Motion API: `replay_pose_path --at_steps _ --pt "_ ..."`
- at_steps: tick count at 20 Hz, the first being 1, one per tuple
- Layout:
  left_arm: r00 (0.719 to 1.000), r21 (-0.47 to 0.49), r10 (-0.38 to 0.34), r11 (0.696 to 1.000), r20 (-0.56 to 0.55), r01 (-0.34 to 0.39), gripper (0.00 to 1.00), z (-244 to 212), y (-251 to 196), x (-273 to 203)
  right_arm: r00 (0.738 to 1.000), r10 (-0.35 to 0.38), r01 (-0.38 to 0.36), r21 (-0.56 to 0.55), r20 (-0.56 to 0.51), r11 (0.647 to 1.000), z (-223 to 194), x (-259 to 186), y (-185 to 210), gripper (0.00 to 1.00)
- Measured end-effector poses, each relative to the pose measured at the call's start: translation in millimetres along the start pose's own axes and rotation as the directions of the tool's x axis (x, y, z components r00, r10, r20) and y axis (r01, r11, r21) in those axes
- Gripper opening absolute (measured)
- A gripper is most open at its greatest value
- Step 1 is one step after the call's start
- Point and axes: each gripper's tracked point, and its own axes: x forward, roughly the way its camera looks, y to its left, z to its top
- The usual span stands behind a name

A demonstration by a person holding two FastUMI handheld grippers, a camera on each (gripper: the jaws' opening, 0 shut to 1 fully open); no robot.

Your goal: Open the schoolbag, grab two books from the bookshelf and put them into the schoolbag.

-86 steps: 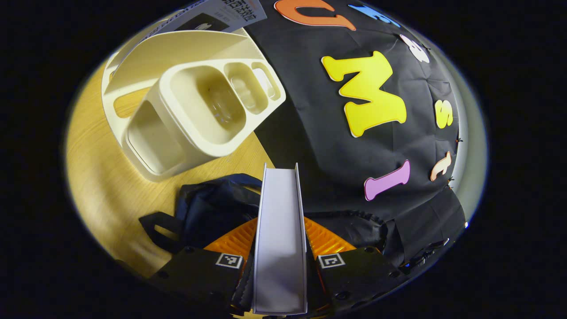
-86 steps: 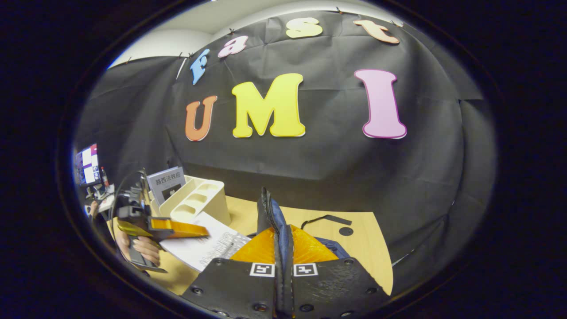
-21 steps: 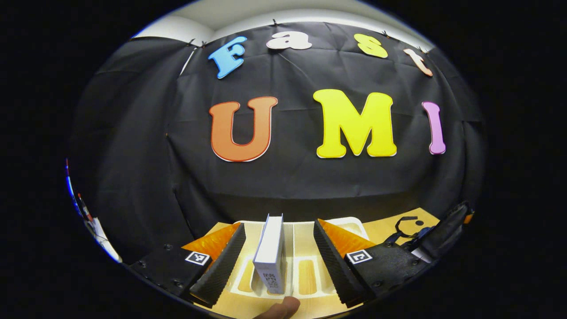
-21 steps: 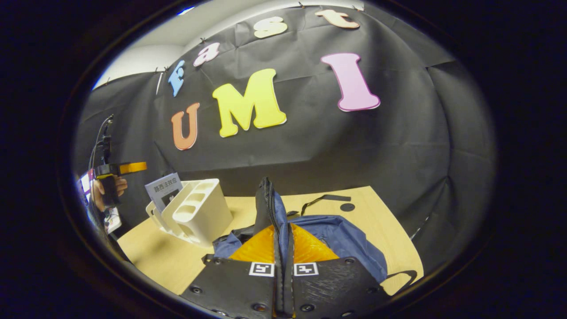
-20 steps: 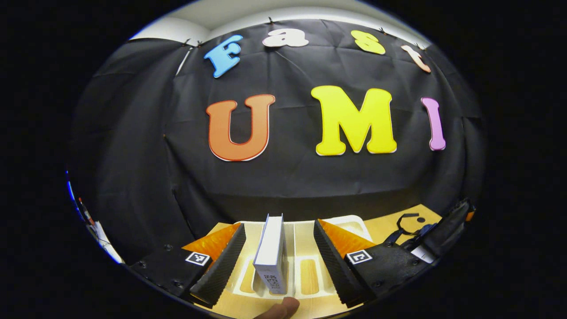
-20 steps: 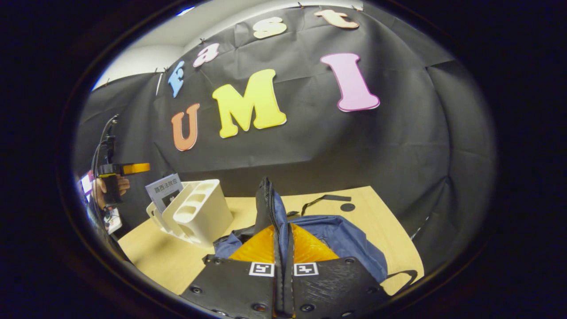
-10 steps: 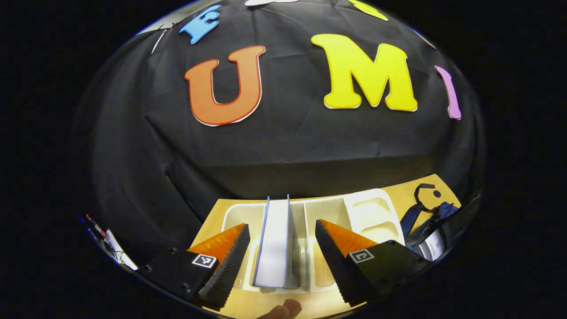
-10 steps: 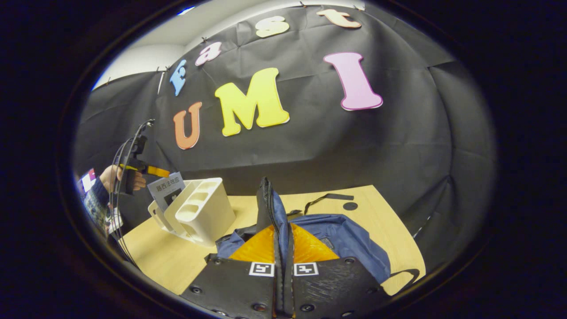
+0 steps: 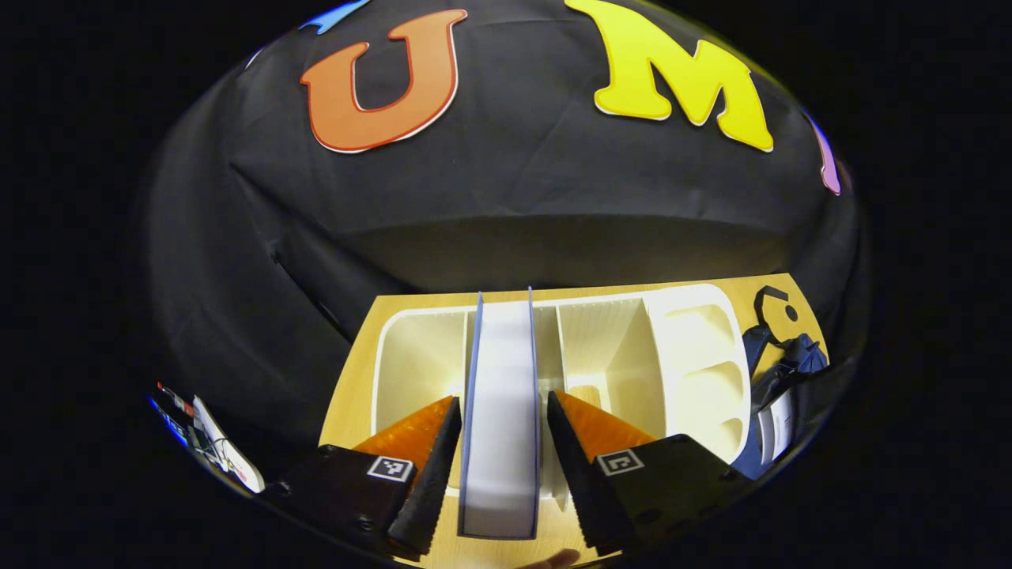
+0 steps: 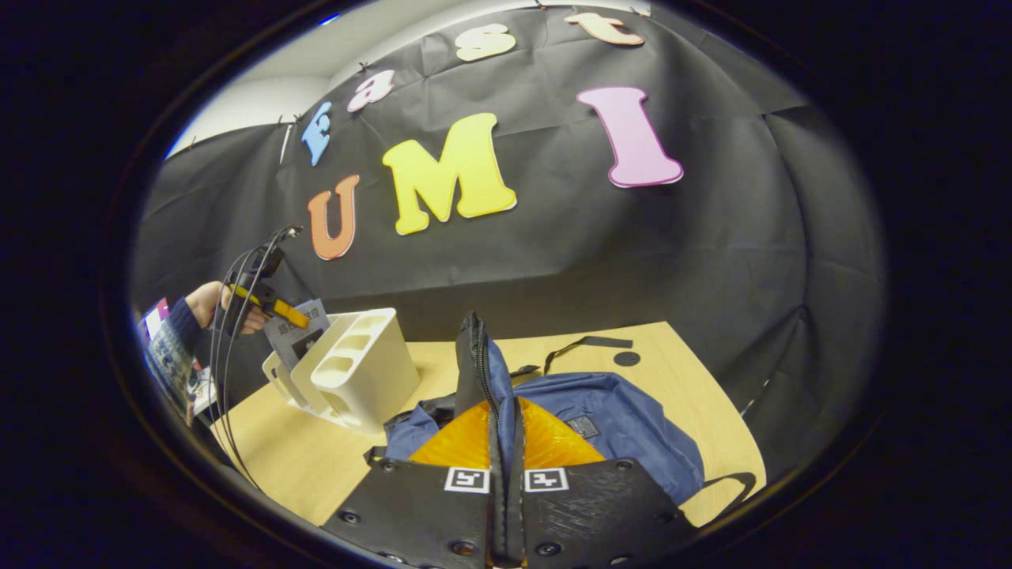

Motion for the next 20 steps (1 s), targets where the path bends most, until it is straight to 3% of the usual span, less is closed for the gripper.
replay_pose_path --at_steps 1,2,3,4,5,8,13,16,20 --pt "1.0 -0.015 -0.017 1.0 -0.017 0.016 0.59 -6.2 -2.7 0.1 1.0 0.002 -0.002 0.002 -0.003 1.0 -1.6 -0.5 0.3 0.01" --pt "1.0 -0.024 -0.019 1.0 -0.018 0.018 0.6 -8.0 -2.8 0.3 1.0 0.0 0.0 0.004 -0.003 1.0 -2.7 -0.1 -0.4 0.01" --pt "1.0 -0.035 -0.016 0.999 -0.015 0.015 0.47 -9.9 0.4 -0.2 1.0 0.0 0.0 0.008 -0.007 1.0 -4.0 0.7 -1.2 0.02" --pt "1.0 -0.048 -0.009 0.999 -0.019 0.008 0.41 -12.7 1.7 -2.5 1.0 0.001 0.0 0.01 -0.009 1.0 -4.3 0.8 -1.3 0.01" --pt "1.0 -0.065 -0.004 0.998 -0.016 0.003 0.47 -13.1 3.2 -4.1 1.0 0.0 0.001 0.012 -0.011 1.0 -6.4 2.1 -1.2 0.02" --pt "1.0 -0.118 0.012 0.993 -0.006 -0.013 0.49 -20.1 10.9 -14.7 1.0 0.0 0.001 0.014 -0.014 1.0 -9.0 2.6 -0.5 0.02" --pt "0.999 -0.224 -0.029 0.974 0.045 0.039 0.45 -29.1 15.8 -49.9 1.0 -0.003 0.004 0.034 -0.024 0.999 -12.6 3.7 -1.4 0.02" --pt "0.996 -0.275 -0.038 0.96 0.086 0.06 0.5 -39.1 18.5 -75.5 1.0 -0.012 0.013 0.036 -0.023 0.999 -13.5 4.4 -2.3 0.01" --pt "0.991 -0.32 -0.069 0.942 0.113 0.102 0.45 -63.7 22.5 -107.5 1.0 -0.026 0.026 0.008 -0.018 1.0 -13.1 3.8 4.0 0.01"
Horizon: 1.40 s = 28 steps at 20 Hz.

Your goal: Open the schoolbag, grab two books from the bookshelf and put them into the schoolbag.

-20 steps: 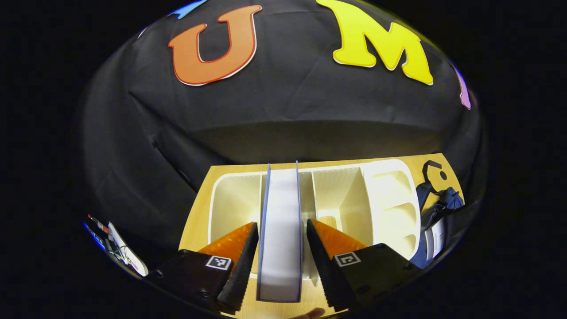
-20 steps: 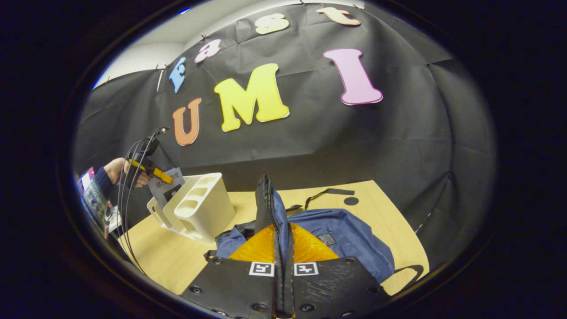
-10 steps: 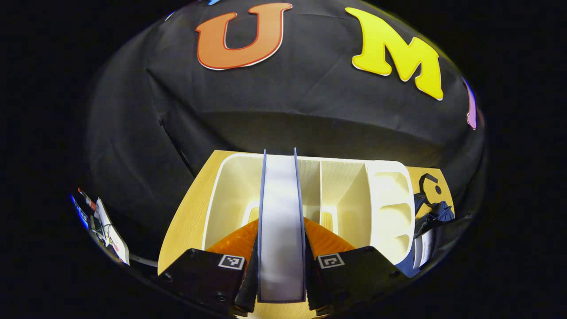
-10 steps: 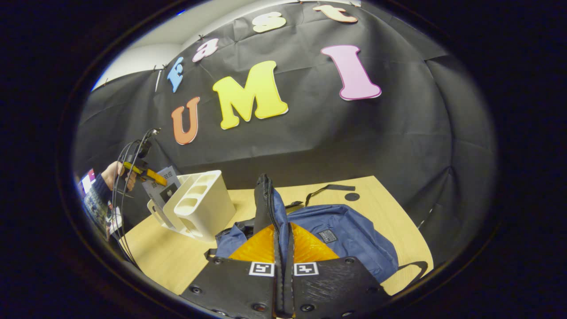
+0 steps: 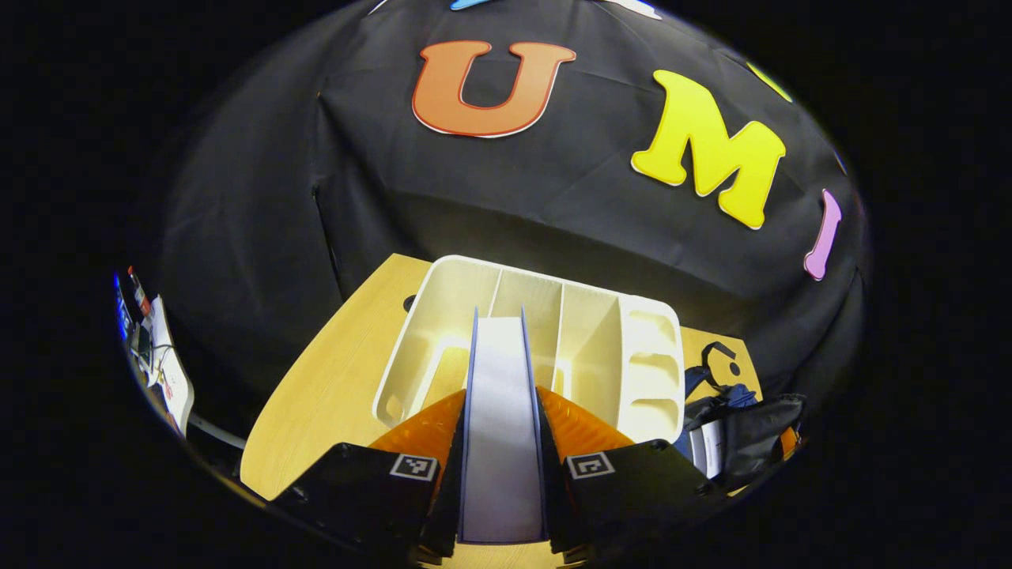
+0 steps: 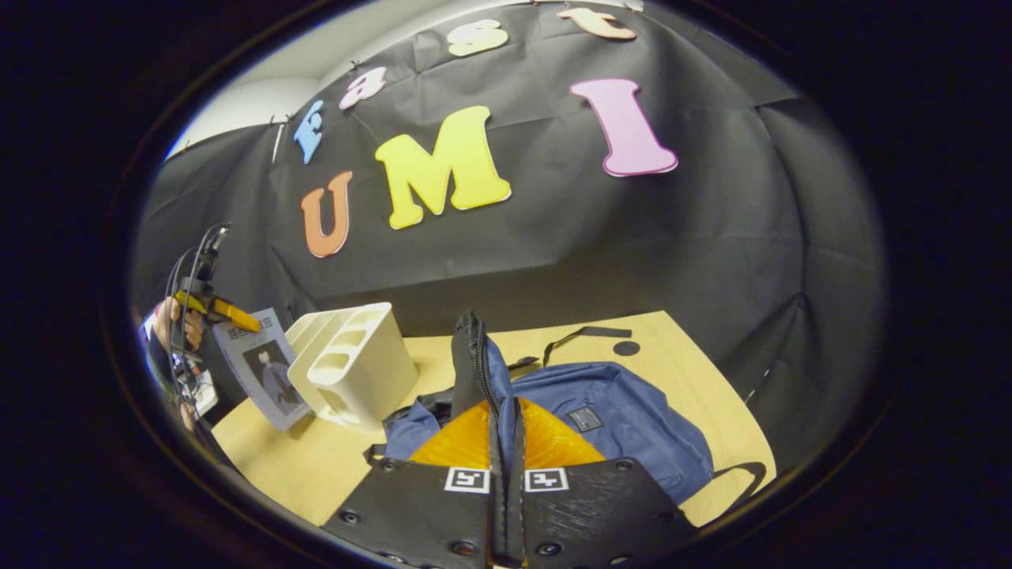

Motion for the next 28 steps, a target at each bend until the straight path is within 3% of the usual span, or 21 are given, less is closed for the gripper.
replay_pose_path --at_steps 5,11,16,19,20,22,25,26,28 --pt "0.997 -0.144 -0.053 0.988 0.053 0.06 0.45 -18.3 15.8 -39.7 1.0 -0.012 0.012 -0.009 -0.005 1.0 -3.3 0.3 7.9 0.02" --pt "0.99 -0.391 -0.123 0.909 0.074 0.142 0.45 -63.3 41.9 -62.0 1.0 -0.025 0.025 -0.024 -0.016 0.999 -5.3 3.6 15.5 0.02" --pt "0.98 -0.571 -0.142 0.797 0.137 0.195 0.45 -93.6 54.0 -74.2 0.998 -0.048 0.046 -0.05 -0.03 0.998 -7.7 3.3 18.3 0.02" --pt "0.965 -0.636 -0.191 0.726 0.181 0.262 0.49 -114.2 31.5 -81.7 0.998 -0.045 0.042 -0.051 -0.045 0.998 -7.5 3.9 25.1 0.01" --pt "0.956 -0.654 -0.211 0.697 0.205 0.294 0.45 -114.7 19.6 -82.4 0.998 -0.048 0.045 -0.059 -0.047 0.997 -6.7 3.8 26.5 0.01" --pt "0.946 -0.683 -0.227 0.654 0.232 0.325 0.45 -126.1 5.5 -78.6 0.998 -0.061 0.059 -0.067 -0.03 0.996 0.2 2.6 30.1 0.02" --pt "0.922 -0.746 -0.256 0.542 0.291 0.386 0.45 -131.5 -16.0 -68.7 0.997 -0.073 0.071 -0.073 -0.018 0.995 5.2 0.1 40.9 0.01" --pt "0.914 -0.752 -0.279 0.523 0.295 0.402 0.49 -133.5 -25.5 -67.4 0.997 -0.077 0.076 -0.076 -0.021 0.994 4.9 -0.4 43.4 0.01" --pt "0.899 -0.747 -0.302 0.504 0.318 0.434 0.45 -142.1 -36.2 -67.5 0.996 -0.076 0.072 -0.091 -0.036 0.993 5.0 -4.4 51.8 0.01"
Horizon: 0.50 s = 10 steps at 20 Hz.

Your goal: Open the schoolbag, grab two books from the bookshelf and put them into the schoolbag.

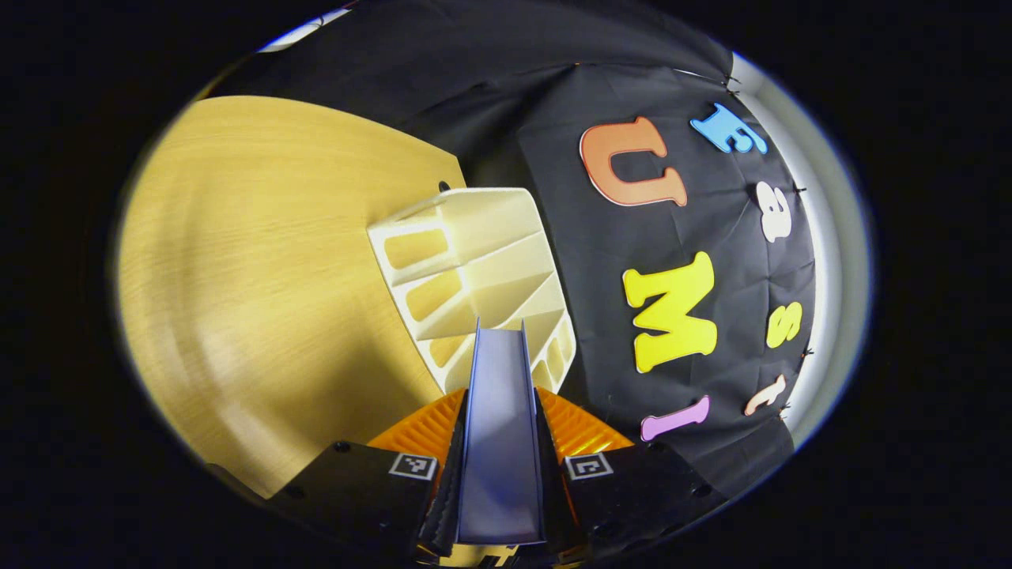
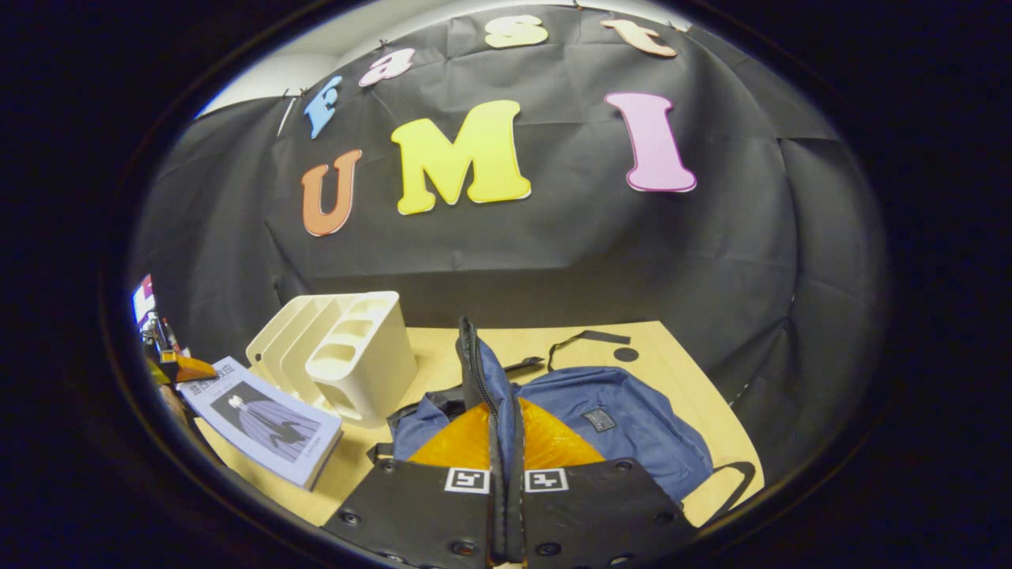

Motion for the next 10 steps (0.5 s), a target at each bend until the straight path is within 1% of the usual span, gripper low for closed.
replay_pose_path --at_steps 2,4,5,6,7,10 --pt "0.999 -0.015 -0.032 0.999 0.013 0.032 0.45 -7.3 -1.8 5.5 1.0 0.007 -0.007 -0.013 0.017 1.0 6.7 -6.8 3.7 0.01" --pt "0.997 -0.039 -0.082 0.996 -0.006 0.082 0.45 -22.0 -12.0 15.8 1.0 -0.006 0.006 -0.02 0.03 1.0 11.6 -10.6 -0.2 0.01" --pt "0.994 -0.043 -0.11 0.993 -0.024 0.109 0.45 -32.3 -16.0 21.2 0.999 -0.01 0.011 -0.009 0.036 1.0 14.5 -12.1 -2.5 0.01" --pt "0.991 -0.05 -0.132 0.99 -0.033 0.131 0.49 -41.0 -20.0 24.0 0.999 -0.019 0.018 0.024 0.045 1.0 19.2 -13.7 -6.5 0.01" --pt "0.988 -0.055 -0.153 0.987 -0.033 0.151 0.44 -47.4 -24.4 29.3 0.999 -0.022 0.019 0.054 0.049 0.998 21.2 -15.1 -10.2 0.01" --pt "0.982 -0.074 -0.185 0.98 -0.034 0.183 0.45 -70.7 -26.3 46.0 0.999 -0.016 0.012 0.097 0.042 0.995 22.8 -15.5 -19.7 0.01"
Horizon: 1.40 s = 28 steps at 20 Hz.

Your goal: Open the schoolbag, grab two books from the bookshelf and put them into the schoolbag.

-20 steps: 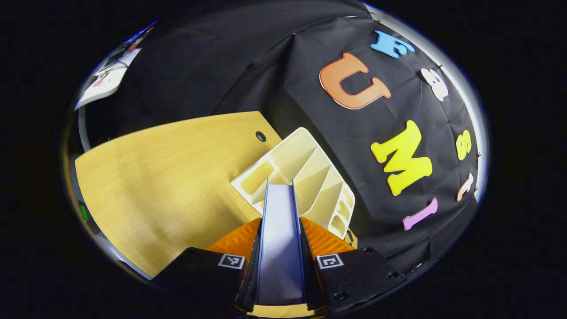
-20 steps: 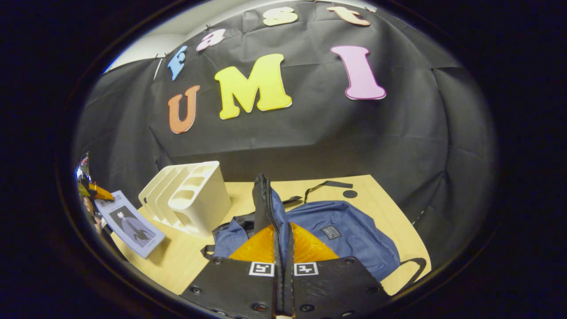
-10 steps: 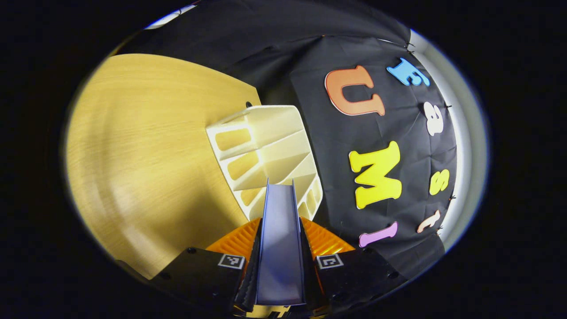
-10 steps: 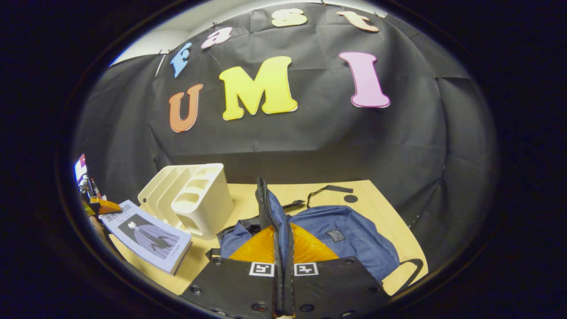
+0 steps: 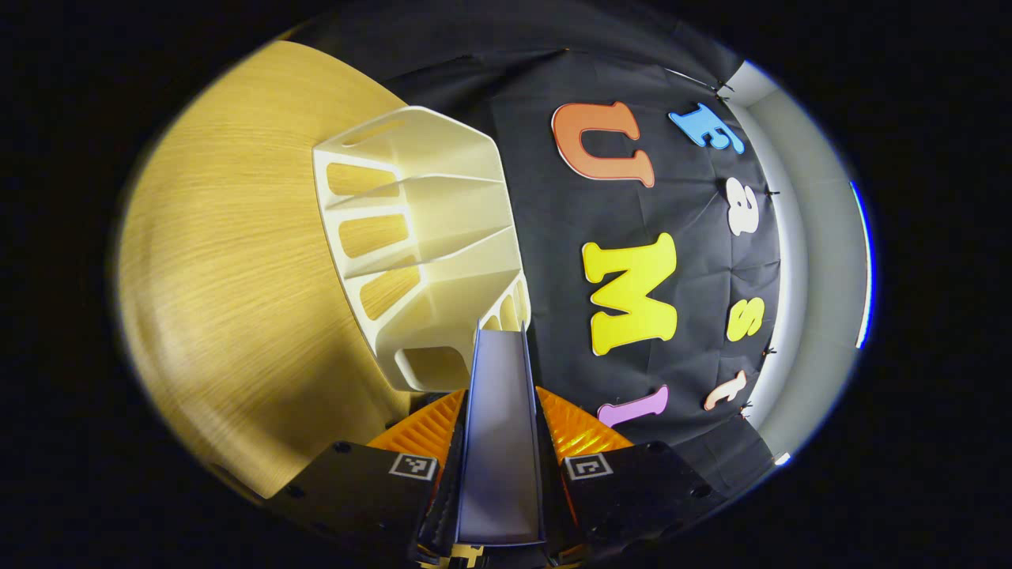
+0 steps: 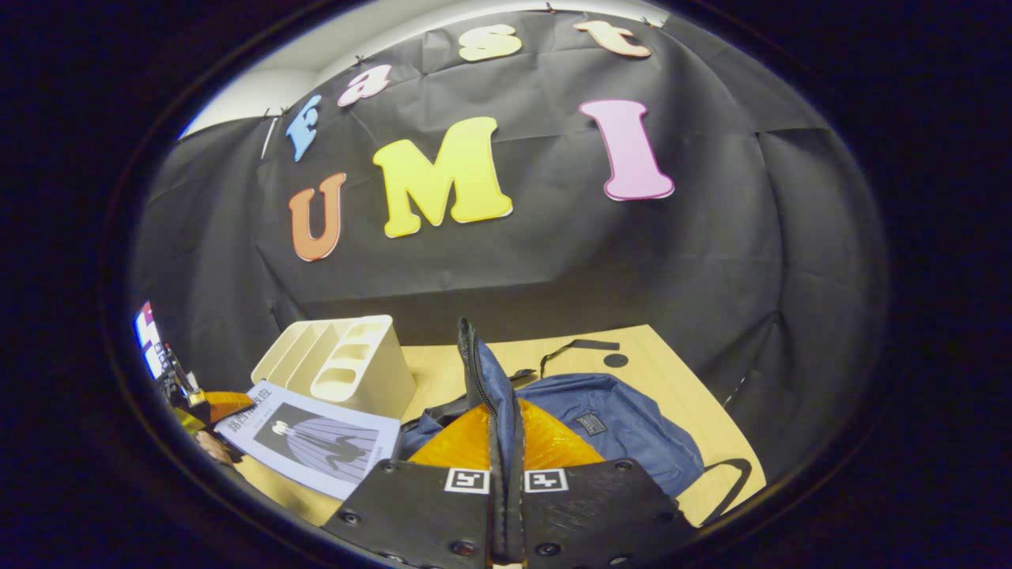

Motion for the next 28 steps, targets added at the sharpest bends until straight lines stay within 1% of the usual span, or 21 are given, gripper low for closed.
replay_pose_path --at_steps 3,4,7,10,12,13,15,17,19,20,23,26,28 --pt "0.998 -0.01 -0.058 0.998 -0.01 0.057 0.44 -26.3 -8.1 21.5 1.0 0.01 -0.01 -0.023 0.002 1.0 1.9 -1.8 0.0 0.01" --pt "0.998 -0.014 -0.064 0.998 -0.009 0.064 0.45 -33.9 -7.0 30.4 1.0 0.017 -0.017 -0.028 0.002 0.999 2.2 -2.8 1.3 0.02" --pt "1.0 -0.005 -0.029 1.0 -0.003 0.029 0.44 -56.6 5.7 52.6 0.999 0.039 -0.038 -0.032 0.01 0.999 4.3 -6.1 -1.3 0.02" --pt "0.999 0.062 0.029 0.998 0.02 -0.03 0.45 -74.1 17.2 64.7 0.998 0.069 -0.068 -0.032 0.013 0.997 4.7 -8.2 -0.2 0.01" --pt "0.999 0.104 0.025 0.994 0.045 -0.03 0.45 -82.5 15.3 69.7 0.996 0.084 -0.083 -0.027 0.017 0.996 4.5 -9.0 -2.2 0.01" --pt "0.997 0.142 0.049 0.988 0.062 -0.057 0.45 -86.0 19.2 72.5 0.996 0.092 -0.092 -0.028 0.02 0.995 4.1 -8.4 -2.4 0.01" --pt "0.993 0.233 0.088 0.967 0.08 -0.104 0.45 -96.4 30.3 77.6 0.994 0.106 -0.105 -0.026 0.027 0.994 6.1 -10.4 -3.2 0.01" --pt "0.992 0.288 0.106 0.95 0.074 -0.123 0.45 -112.0 29.6 82.4 0.992 0.12 -0.12 -0.023 0.036 0.993 8.7 -13.0 -3.7 0.01" --pt "0.991 0.352 0.111 0.927 0.069 -0.129 0.45 -125.7 26.0 88.9 0.989 0.14 -0.139 -0.02 0.052 0.99 16.2 -16.5 -2.3 0.01" --pt "0.992 0.368 0.111 0.921 0.067 -0.128 0.45 -129.9 24.2 93.6 0.986 0.151 -0.151 -0.016 0.066 0.988 23.3 -18.4 -0.6 0.01" --pt "0.993 0.377 0.114 0.918 0.041 -0.121 0.45 -149.0 20.2 110.5 0.979 0.18 -0.18 -0.009 0.096 0.984 39.1 -16.8 5.3 0.01" --pt "0.993 0.399 0.117 0.91 0.019 -0.115 0.45 -177.7 16.1 127.8 0.975 0.203 -0.203 -0.002 0.095 0.979 41.4 -14.6 6.1 0.01" --pt "0.992 0.402 0.122 0.908 0.011 -0.117 0.45 -195.7 14.5 139.7 0.971 0.219 -0.223 0.032 0.098 0.974 43.5 -16.3 6.1 0.01"
